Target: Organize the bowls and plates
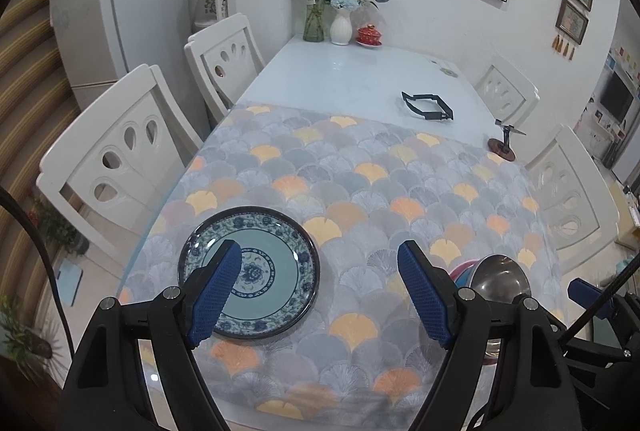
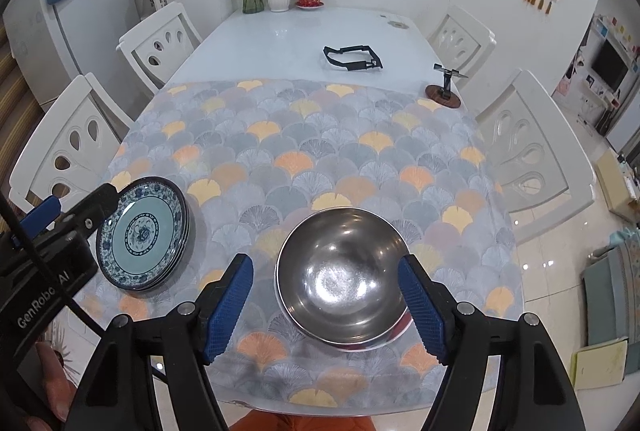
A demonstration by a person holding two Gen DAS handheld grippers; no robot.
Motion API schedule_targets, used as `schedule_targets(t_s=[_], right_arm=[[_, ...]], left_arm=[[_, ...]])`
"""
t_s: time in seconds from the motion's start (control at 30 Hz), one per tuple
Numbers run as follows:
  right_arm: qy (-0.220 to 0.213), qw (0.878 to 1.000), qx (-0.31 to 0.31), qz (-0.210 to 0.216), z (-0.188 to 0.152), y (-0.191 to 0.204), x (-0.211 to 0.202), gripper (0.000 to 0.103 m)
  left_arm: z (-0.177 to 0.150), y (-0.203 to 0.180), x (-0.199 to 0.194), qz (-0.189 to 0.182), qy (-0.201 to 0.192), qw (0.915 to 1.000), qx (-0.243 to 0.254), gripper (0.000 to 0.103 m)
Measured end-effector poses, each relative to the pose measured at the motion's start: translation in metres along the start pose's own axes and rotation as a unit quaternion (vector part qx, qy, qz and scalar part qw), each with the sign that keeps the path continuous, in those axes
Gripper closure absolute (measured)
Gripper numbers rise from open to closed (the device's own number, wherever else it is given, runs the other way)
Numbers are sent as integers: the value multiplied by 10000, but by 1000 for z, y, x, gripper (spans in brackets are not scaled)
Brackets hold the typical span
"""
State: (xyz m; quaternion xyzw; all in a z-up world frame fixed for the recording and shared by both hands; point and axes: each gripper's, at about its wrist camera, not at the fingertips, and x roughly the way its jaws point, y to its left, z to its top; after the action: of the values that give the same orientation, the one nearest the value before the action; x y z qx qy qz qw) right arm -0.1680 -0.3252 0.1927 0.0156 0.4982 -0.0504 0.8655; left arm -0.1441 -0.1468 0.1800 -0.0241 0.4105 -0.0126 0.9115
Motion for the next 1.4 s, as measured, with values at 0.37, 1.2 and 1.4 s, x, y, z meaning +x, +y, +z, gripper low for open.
schedule_targets(t_s=[0.37, 1.2, 1.4], right_arm=[[11, 10000, 47, 4, -4, -1, 0, 31], [15, 9990, 361, 274, -1, -7, -1, 31], [47, 9986, 435, 289, -1, -8, 0, 31]], left_arm=[[-1, -4, -1, -30, 11, 9999, 116, 24], [1, -8, -2, -15, 23, 9998, 188, 24], [1, -9, -1, -13, 46, 9998, 205, 24]])
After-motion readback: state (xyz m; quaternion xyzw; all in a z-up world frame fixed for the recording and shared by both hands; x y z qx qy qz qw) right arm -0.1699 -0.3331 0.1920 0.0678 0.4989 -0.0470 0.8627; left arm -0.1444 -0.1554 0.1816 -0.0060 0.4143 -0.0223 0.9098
